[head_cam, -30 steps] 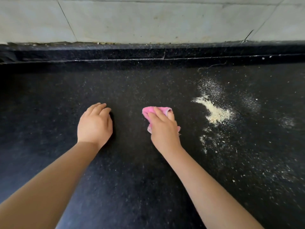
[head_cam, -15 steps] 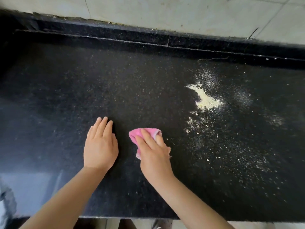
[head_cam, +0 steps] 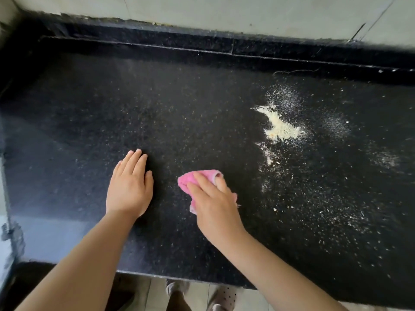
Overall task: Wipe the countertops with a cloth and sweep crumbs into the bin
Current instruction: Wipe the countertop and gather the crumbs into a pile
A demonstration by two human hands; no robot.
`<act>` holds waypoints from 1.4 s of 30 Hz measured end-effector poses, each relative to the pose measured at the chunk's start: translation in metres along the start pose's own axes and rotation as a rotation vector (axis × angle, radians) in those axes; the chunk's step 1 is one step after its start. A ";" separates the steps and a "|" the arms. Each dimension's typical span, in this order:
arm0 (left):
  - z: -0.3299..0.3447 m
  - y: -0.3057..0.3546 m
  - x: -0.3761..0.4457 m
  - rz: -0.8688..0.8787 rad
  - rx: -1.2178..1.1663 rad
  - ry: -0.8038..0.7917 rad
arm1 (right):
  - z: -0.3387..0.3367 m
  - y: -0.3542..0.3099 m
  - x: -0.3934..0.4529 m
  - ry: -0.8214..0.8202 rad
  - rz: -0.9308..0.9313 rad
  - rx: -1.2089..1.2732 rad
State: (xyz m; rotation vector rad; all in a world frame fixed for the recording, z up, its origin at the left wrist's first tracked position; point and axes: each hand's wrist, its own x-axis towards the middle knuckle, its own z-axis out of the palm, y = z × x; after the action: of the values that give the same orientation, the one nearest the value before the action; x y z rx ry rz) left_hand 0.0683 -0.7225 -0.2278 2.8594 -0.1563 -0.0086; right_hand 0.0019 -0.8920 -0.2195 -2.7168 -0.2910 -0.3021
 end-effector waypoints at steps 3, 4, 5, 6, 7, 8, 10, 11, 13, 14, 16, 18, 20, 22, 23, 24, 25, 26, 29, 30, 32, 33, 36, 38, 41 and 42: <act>0.000 0.002 0.000 -0.014 -0.019 0.000 | 0.003 0.019 0.000 -0.025 0.005 -0.026; 0.000 0.002 0.000 -0.019 -0.023 0.002 | 0.001 0.033 0.003 -0.027 0.029 -0.002; 0.001 0.001 0.000 -0.019 -0.024 0.007 | -0.002 0.048 0.007 -0.020 0.062 0.008; 0.002 0.001 0.000 -0.015 -0.024 0.011 | -0.008 0.063 0.011 -0.001 0.096 -0.003; 0.001 0.000 -0.001 -0.017 -0.025 0.013 | -0.014 0.074 0.015 0.040 0.122 -0.025; 0.001 0.000 0.000 -0.014 -0.026 0.017 | -0.021 0.084 0.018 0.099 0.146 -0.038; 0.000 0.001 0.000 -0.005 -0.036 0.018 | -0.031 0.082 0.022 0.211 0.152 -0.029; 0.000 0.001 0.001 -0.002 -0.038 0.016 | -0.031 0.073 0.022 0.254 0.129 -0.029; -0.001 0.002 0.002 -0.008 -0.039 0.006 | -0.021 0.047 0.013 0.267 0.032 -0.028; -0.001 0.001 0.000 -0.006 -0.038 0.003 | -0.010 0.032 0.005 0.230 -0.014 -0.030; -0.003 0.002 0.000 0.004 -0.037 0.014 | 0.003 0.018 -0.011 0.136 -0.063 -0.069; -0.005 0.002 -0.001 -0.001 -0.020 0.000 | 0.006 0.029 -0.016 0.081 -0.057 -0.127; -0.005 0.001 0.000 -0.006 -0.001 -0.022 | -0.003 0.050 -0.008 0.070 0.039 -0.120; -0.006 0.001 -0.001 -0.005 0.017 -0.043 | -0.018 0.063 0.003 0.097 0.172 -0.138; -0.006 0.001 -0.001 -0.003 0.018 -0.055 | -0.023 0.063 0.005 0.135 0.224 -0.148; -0.008 0.000 0.000 0.004 0.010 -0.068 | -0.027 0.054 0.005 0.178 0.245 -0.155; -0.009 -0.001 0.001 0.014 -0.005 -0.088 | -0.027 0.039 0.001 0.190 0.240 -0.141; -0.011 -0.003 0.002 0.028 -0.026 -0.111 | -0.024 0.020 -0.005 0.176 0.215 -0.110; -0.023 -0.018 -0.006 0.090 -0.086 -0.115 | -0.009 -0.055 -0.031 0.116 0.111 -0.021; -0.027 -0.025 -0.014 0.104 -0.094 -0.097 | -0.001 -0.076 -0.041 0.076 0.094 -0.019; -0.030 -0.038 -0.034 0.114 -0.110 -0.062 | 0.011 -0.100 -0.054 0.006 0.088 -0.037; -0.029 -0.043 -0.044 0.126 -0.103 -0.051 | 0.016 -0.097 -0.058 -0.008 0.083 -0.047; -0.022 -0.052 -0.069 0.152 -0.055 -0.051 | 0.013 -0.059 -0.069 -0.003 0.133 -0.108; -0.019 -0.051 -0.076 0.164 -0.006 -0.064 | 0.002 -0.014 -0.070 0.006 0.234 -0.191; -0.016 -0.050 -0.075 0.160 0.031 -0.062 | -0.026 0.037 -0.056 -0.023 0.474 -0.198; -0.015 -0.049 -0.075 0.162 0.030 -0.058 | -0.032 0.037 -0.049 0.007 0.498 -0.182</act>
State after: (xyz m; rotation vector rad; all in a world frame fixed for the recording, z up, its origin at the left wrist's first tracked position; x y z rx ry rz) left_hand -0.0011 -0.6629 -0.2273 2.8690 -0.4029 -0.0566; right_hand -0.0415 -0.9464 -0.2166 -2.8458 0.4331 -0.1997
